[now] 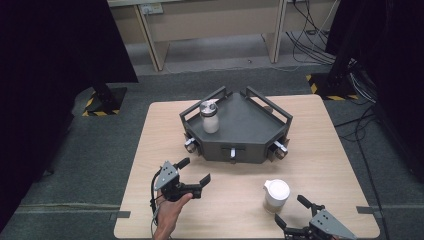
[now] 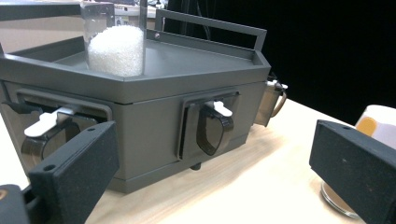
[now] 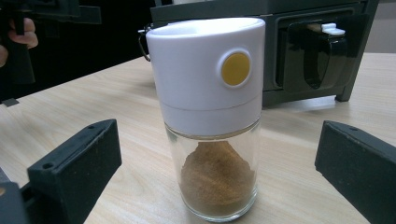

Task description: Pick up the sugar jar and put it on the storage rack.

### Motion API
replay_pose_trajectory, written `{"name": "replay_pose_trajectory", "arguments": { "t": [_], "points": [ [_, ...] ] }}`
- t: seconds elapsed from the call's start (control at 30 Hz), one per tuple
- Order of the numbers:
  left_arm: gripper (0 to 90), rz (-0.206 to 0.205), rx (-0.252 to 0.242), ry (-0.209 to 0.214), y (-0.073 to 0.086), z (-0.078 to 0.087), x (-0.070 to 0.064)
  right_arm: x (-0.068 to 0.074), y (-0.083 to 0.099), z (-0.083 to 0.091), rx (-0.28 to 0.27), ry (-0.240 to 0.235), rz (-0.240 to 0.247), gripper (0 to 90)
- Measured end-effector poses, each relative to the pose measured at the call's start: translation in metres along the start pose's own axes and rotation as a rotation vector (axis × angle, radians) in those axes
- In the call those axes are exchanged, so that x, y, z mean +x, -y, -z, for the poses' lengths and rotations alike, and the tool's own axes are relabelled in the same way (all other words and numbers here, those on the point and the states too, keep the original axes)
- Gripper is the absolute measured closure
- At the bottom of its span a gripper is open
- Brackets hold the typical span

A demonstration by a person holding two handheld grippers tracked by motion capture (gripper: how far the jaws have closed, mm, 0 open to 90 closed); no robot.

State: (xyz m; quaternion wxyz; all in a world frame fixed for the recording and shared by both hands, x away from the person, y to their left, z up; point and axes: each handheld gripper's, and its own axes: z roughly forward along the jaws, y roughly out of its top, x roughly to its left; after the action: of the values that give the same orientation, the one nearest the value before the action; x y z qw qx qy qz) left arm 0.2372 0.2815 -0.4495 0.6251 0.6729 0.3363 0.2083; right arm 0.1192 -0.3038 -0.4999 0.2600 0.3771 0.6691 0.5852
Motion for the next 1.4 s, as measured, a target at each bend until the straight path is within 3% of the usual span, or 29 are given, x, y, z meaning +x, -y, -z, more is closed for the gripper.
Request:
{"name": "replay_pose_trajectory", "arguments": {
  "t": [0.6, 0.93, 1.4],
  "points": [
    [0.8, -0.035, 0.010, 0.016, 0.026, 0.021, -0.004, 0.000, 0.000, 0.000, 0.000, 0.000, -0.003, 0.6],
    [0.9, -0.033, 0.014, -0.005, 0.048, 0.032, -0.005, 0.000, 0.000, 0.000, 0.000, -0.001, -0.001, 0.6],
    [0.8, -0.049, 0.017, -0.001, 0.058, 0.037, -0.009, -0.001, 0.000, -0.001, 0.002, -0.003, 0.002, 0.6]
  ]
}}
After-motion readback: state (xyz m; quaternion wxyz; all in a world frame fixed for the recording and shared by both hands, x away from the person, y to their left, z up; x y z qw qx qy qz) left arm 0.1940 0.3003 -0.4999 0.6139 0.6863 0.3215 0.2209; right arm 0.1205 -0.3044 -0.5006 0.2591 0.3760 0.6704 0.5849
